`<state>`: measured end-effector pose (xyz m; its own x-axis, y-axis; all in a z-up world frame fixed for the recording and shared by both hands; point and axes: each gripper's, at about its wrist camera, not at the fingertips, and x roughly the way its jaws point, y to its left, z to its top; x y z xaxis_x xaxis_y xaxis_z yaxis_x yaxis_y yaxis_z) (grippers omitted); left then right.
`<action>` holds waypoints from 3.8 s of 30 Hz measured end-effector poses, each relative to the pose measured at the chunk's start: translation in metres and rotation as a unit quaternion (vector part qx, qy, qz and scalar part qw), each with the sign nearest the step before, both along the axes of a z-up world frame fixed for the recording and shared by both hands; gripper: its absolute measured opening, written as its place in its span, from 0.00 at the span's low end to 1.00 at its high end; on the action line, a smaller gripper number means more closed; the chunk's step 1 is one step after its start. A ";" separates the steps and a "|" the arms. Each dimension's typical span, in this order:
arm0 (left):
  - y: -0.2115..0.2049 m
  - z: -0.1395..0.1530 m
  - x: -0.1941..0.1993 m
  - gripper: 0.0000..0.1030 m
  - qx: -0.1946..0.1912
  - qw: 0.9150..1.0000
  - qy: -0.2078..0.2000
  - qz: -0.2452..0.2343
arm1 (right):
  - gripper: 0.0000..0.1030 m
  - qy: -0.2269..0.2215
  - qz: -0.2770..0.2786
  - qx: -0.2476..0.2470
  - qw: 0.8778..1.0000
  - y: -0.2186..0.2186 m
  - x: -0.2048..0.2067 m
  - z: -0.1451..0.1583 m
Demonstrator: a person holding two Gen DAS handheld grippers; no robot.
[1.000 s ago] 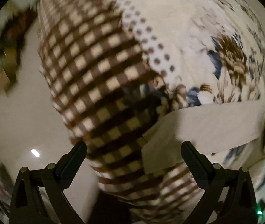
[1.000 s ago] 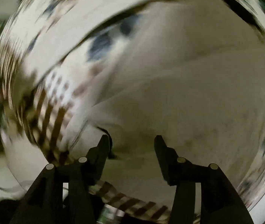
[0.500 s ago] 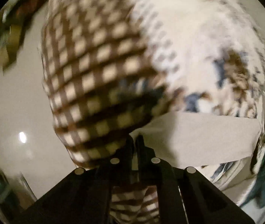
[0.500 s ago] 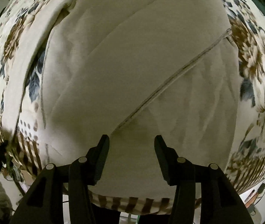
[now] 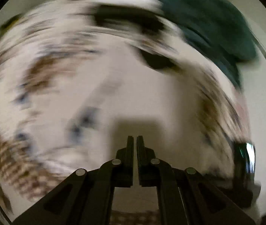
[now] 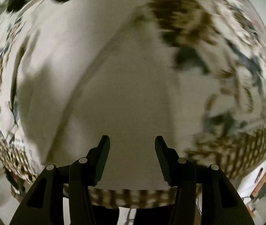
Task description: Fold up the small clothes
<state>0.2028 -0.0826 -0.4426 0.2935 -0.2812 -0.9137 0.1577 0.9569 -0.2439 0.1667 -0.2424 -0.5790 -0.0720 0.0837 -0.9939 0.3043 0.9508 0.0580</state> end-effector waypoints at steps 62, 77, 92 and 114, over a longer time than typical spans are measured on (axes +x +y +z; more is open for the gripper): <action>0.136 -0.109 0.031 0.78 0.100 0.983 0.125 0.084 | 0.04 0.064 -0.086 0.007 0.994 -0.038 -0.055 0.021; 0.125 -0.156 -0.027 0.78 0.054 0.973 0.222 0.022 | 0.47 0.060 -0.178 0.110 0.976 -0.072 -0.086 -0.006; 0.150 -0.147 -0.058 0.02 -0.046 0.967 0.241 0.066 | 0.03 0.037 -0.176 0.191 0.965 -0.093 -0.087 -0.009; 0.194 -0.124 0.126 0.09 -0.227 0.930 0.189 0.217 | 0.13 -0.086 -0.154 0.215 0.961 -0.119 0.133 0.034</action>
<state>0.3289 0.1111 -0.5665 0.1508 -0.5934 -0.7907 -0.3983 0.6955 -0.5980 0.2993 -0.3609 -0.5448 0.1850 0.4799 -0.8576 0.5178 0.6941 0.5001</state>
